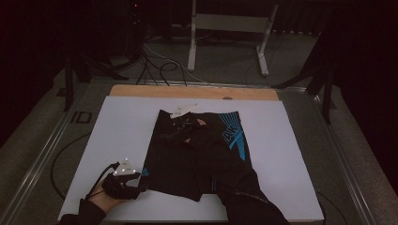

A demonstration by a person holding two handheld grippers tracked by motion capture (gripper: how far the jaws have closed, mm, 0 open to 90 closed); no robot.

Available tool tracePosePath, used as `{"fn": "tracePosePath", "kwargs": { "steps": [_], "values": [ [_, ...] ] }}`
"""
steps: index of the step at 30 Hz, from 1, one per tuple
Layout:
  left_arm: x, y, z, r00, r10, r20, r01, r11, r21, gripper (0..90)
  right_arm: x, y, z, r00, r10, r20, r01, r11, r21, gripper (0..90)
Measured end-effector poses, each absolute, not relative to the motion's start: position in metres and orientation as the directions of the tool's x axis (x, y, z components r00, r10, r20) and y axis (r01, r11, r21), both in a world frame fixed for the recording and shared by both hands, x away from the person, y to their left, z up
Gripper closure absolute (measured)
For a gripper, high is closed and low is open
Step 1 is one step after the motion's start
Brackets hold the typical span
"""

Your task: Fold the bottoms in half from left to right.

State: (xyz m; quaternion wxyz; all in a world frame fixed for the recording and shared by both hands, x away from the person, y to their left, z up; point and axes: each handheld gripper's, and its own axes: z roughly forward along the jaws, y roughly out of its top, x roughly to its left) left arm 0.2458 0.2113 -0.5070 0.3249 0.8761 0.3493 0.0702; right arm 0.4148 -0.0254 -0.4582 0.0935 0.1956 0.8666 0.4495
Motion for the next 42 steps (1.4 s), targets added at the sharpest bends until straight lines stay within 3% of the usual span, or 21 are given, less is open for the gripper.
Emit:
{"fn": "tracePosePath", "kwargs": {
  "steps": [10, 15, 18, 42],
  "values": [
    [0.245, 0.205, -0.509, 0.730, 0.681, -0.059, 0.572, -0.561, 0.599, 57.3, 0.419, -0.014, -0.460, -0.911, 0.413, 0.013, 0.251, 0.528, 0.812, 9.6],
    [0.244, 0.200, -0.507, 0.736, 0.674, -0.062, 0.566, -0.563, 0.603, 78.3, 0.419, -0.010, -0.466, -0.909, 0.416, 0.025, 0.264, 0.527, 0.808, 9.6],
    [0.244, 0.198, -0.505, 0.736, 0.675, -0.050, 0.560, -0.566, 0.604, 84.3, 0.419, -0.008, -0.467, -0.911, 0.412, 0.030, 0.264, 0.525, 0.809, 9.6],
    [0.238, 0.197, -0.489, 0.737, 0.674, -0.057, 0.532, -0.526, 0.663, 85.7, 0.436, 0.018, -0.486, -0.880, 0.473, 0.042, 0.316, 0.518, 0.794, 12.8]
  ]
}}
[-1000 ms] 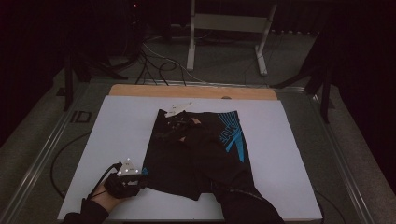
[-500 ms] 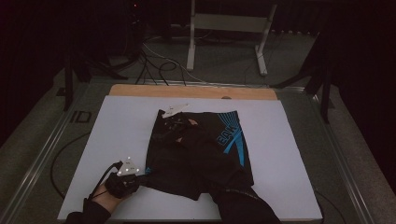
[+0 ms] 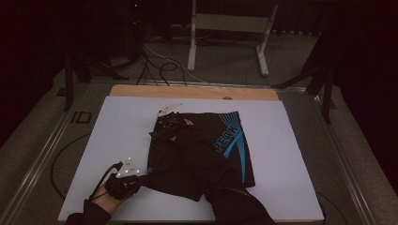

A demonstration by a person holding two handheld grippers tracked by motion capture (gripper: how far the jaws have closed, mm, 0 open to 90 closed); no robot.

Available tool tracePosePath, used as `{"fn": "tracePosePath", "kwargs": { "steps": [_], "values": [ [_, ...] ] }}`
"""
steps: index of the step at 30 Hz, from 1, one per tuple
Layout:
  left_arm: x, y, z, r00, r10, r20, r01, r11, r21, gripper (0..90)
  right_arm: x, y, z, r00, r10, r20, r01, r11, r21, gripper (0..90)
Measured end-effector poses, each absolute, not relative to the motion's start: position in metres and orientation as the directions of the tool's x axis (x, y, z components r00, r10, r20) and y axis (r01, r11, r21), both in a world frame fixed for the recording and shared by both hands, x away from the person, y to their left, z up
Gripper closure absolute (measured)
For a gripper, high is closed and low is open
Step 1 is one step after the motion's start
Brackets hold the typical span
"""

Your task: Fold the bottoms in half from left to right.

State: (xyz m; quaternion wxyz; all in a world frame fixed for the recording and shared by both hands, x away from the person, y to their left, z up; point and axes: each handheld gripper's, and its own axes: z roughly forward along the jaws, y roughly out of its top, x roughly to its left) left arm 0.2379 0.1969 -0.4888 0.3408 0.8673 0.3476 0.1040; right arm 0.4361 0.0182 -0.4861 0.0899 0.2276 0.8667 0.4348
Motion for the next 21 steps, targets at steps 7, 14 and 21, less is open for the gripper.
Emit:
{"fn": "tracePosePath", "kwargs": {
  "steps": [7, 14, 21],
  "values": [
    [0.238, 0.197, -0.489, 0.739, 0.671, -0.059, 0.532, -0.527, 0.663, 85.7, 0.449, 0.027, -0.496, -0.815, 0.577, 0.051, 0.392, 0.484, 0.783, 13.3],
    [0.238, 0.198, -0.490, 0.738, 0.672, -0.062, 0.533, -0.525, 0.664, 85.7, 0.464, 0.038, -0.500, -0.758, 0.651, 0.040, 0.446, 0.473, 0.760, 17.2],
    [0.237, 0.199, -0.489, 0.741, 0.668, -0.059, 0.528, -0.527, 0.665, 85.7, 0.470, 0.049, -0.506, -0.712, 0.702, 0.025, 0.481, 0.462, 0.745, 33.5]
  ]
}}
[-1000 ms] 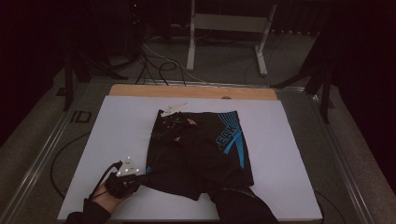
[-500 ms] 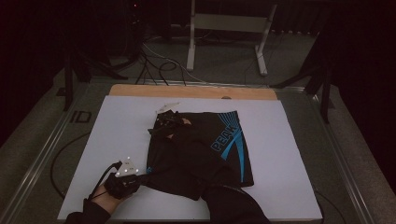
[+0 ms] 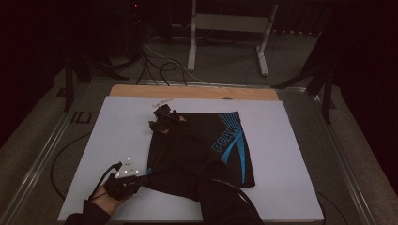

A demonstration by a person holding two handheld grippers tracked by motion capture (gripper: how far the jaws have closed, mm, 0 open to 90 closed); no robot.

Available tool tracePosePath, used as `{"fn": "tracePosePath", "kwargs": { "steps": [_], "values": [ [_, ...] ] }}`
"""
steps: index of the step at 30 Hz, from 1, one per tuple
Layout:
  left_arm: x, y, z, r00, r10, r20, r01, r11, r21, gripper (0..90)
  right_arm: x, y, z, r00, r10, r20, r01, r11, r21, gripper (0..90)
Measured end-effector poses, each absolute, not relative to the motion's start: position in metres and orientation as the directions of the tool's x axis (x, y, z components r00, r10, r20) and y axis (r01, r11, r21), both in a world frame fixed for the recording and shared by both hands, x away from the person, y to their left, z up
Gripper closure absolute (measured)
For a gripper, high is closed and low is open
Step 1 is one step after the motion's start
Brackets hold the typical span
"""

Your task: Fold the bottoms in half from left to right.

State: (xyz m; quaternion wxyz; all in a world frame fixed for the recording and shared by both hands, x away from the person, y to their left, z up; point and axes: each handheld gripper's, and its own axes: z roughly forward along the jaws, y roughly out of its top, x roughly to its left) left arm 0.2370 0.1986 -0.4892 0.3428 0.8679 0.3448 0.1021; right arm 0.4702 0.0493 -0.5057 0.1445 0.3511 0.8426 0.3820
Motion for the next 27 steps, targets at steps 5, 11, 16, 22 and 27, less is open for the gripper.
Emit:
{"fn": "tracePosePath", "kwargs": {
  "steps": [5, 11, 16, 22, 27],
  "values": [
    [0.236, 0.198, -0.489, 0.744, 0.666, -0.058, 0.526, -0.530, 0.665, 85.7, 0.475, 0.055, -0.512, -0.690, 0.724, 0.005, 0.505, 0.477, 0.719, 35.1],
    [0.237, 0.198, -0.490, 0.745, 0.665, -0.059, 0.526, -0.531, 0.664, 85.7, 0.479, 0.057, -0.521, -0.683, 0.731, 0.004, 0.531, 0.493, 0.689, 45.5],
    [0.237, 0.198, -0.490, 0.744, 0.666, -0.060, 0.528, -0.530, 0.664, 85.7, 0.478, 0.059, -0.521, -0.680, 0.733, -0.032, 0.525, 0.517, 0.677, 55.0],
    [0.237, 0.198, -0.490, 0.744, 0.665, -0.061, 0.528, -0.530, 0.663, 85.7, 0.481, 0.055, -0.521, -0.670, 0.742, -0.019, 0.537, 0.503, 0.677, 70.0],
    [0.237, 0.198, -0.489, 0.742, 0.667, -0.064, 0.531, -0.526, 0.664, 85.7, 0.481, 0.052, -0.518, -0.701, 0.713, -0.015, 0.525, 0.530, 0.666, 86.7]
  ]
}}
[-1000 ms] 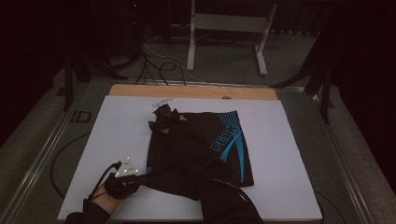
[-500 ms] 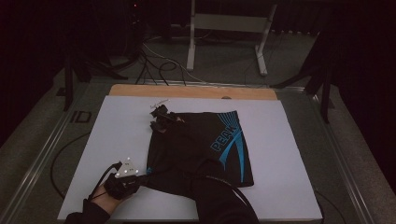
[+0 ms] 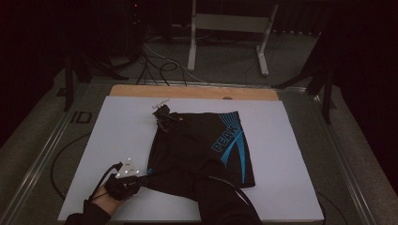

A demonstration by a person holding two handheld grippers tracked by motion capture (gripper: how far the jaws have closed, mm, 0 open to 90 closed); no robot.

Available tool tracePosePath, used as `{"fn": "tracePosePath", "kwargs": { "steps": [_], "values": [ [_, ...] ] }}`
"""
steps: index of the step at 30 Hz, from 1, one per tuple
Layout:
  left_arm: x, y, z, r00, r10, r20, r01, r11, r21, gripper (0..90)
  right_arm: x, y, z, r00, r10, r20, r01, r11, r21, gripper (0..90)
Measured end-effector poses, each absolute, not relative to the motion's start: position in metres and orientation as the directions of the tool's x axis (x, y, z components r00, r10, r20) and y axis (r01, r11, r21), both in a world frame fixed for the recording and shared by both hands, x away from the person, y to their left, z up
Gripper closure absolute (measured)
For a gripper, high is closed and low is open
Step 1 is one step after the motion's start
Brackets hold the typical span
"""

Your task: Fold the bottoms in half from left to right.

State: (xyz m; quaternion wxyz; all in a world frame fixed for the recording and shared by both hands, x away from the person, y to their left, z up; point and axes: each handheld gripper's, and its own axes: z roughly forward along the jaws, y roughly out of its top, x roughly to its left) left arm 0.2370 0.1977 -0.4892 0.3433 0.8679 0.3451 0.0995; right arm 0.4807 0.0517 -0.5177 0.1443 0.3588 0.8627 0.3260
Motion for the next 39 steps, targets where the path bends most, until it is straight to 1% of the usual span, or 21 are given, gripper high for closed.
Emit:
{"fn": "tracePosePath", "kwargs": {
  "steps": [5, 6, 12, 13, 22, 30, 39],
  "values": [
    [0.236, 0.197, -0.486, 0.746, 0.660, -0.081, 0.530, -0.517, 0.672, 85.8, 0.481, 0.046, -0.513, -0.725, 0.688, -0.005, 0.513, 0.545, 0.663, 88.6],
    [0.236, 0.196, -0.484, 0.748, 0.659, -0.083, 0.528, -0.514, 0.676, 85.8, 0.480, 0.045, -0.510, -0.738, 0.674, -0.025, 0.492, 0.563, 0.664, 88.7],
    [0.235, 0.194, -0.477, 0.756, 0.650, -0.083, 0.515, -0.511, 0.688, 85.8, 0.479, 0.039, -0.502, -0.757, 0.653, -0.030, 0.469, 0.574, 0.671, 89.0],
    [0.235, 0.194, -0.476, 0.757, 0.648, -0.082, 0.512, -0.511, 0.690, 85.8, 0.479, 0.037, -0.500, -0.763, 0.645, -0.043, 0.453, 0.581, 0.676, 89.1],
    [0.234, 0.187, -0.469, 0.772, 0.632, -0.063, 0.489, -0.528, 0.694, 85.8, 0.474, 0.021, -0.485, -0.764, 0.644, -0.034, 0.442, 0.562, 0.699, 89.1],
    [0.234, 0.177, -0.463, 0.790, 0.612, -0.051, 0.466, -0.544, 0.698, 85.9, 0.472, 0.011, -0.482, -0.769, 0.638, -0.038, 0.437, 0.568, 0.698, 89.1],
    [0.235, 0.163, -0.455, 0.811, 0.584, -0.041, 0.437, -0.557, 0.707, 85.9, 0.470, -0.005, -0.468, -0.764, 0.644, -0.043, 0.432, 0.559, 0.708, 89.2]
  ]
}}
